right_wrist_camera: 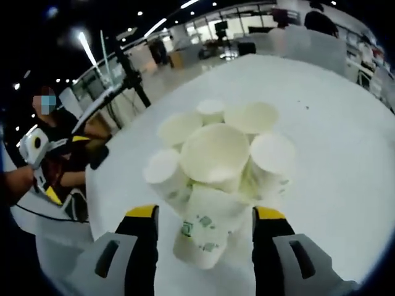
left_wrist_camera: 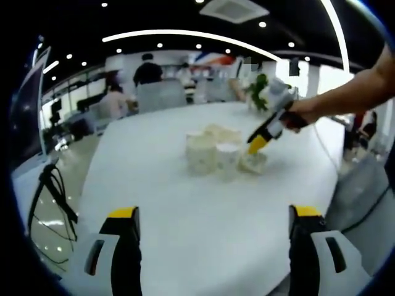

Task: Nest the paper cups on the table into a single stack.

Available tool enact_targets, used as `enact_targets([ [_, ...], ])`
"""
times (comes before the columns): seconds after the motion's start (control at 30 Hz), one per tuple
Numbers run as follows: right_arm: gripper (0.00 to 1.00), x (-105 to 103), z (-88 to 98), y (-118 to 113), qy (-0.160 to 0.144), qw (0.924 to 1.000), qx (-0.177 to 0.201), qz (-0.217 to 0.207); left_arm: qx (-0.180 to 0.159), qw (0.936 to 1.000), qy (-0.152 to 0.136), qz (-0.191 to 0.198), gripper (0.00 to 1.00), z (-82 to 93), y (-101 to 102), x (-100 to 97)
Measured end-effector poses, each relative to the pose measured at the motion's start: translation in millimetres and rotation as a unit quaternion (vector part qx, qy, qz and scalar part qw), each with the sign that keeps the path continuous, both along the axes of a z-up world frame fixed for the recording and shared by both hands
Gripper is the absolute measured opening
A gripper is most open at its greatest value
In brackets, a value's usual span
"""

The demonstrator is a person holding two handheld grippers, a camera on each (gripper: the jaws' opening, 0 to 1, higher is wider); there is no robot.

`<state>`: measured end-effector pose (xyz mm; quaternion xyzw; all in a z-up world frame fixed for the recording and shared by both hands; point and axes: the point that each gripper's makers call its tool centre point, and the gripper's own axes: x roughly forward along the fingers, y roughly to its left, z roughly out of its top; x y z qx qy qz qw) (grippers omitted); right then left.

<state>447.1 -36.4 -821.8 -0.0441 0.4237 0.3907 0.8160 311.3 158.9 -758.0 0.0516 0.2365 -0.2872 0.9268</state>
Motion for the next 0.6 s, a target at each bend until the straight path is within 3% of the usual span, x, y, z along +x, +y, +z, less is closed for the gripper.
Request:
enact_targets([
  [0.4,0.47,4,-18.1,7,0.017,0.9991,-0.038,-0.012,-0.010,0.9999,0.007,0.008,0.99,-2.8,4,-6.5],
  [0.6,0.47,2,-15.7,7,0.024,0.9992,-0.023,-0.021,-0.008,0.9999,0.003,0.009,0.99,-0.3,7,-1.1],
])
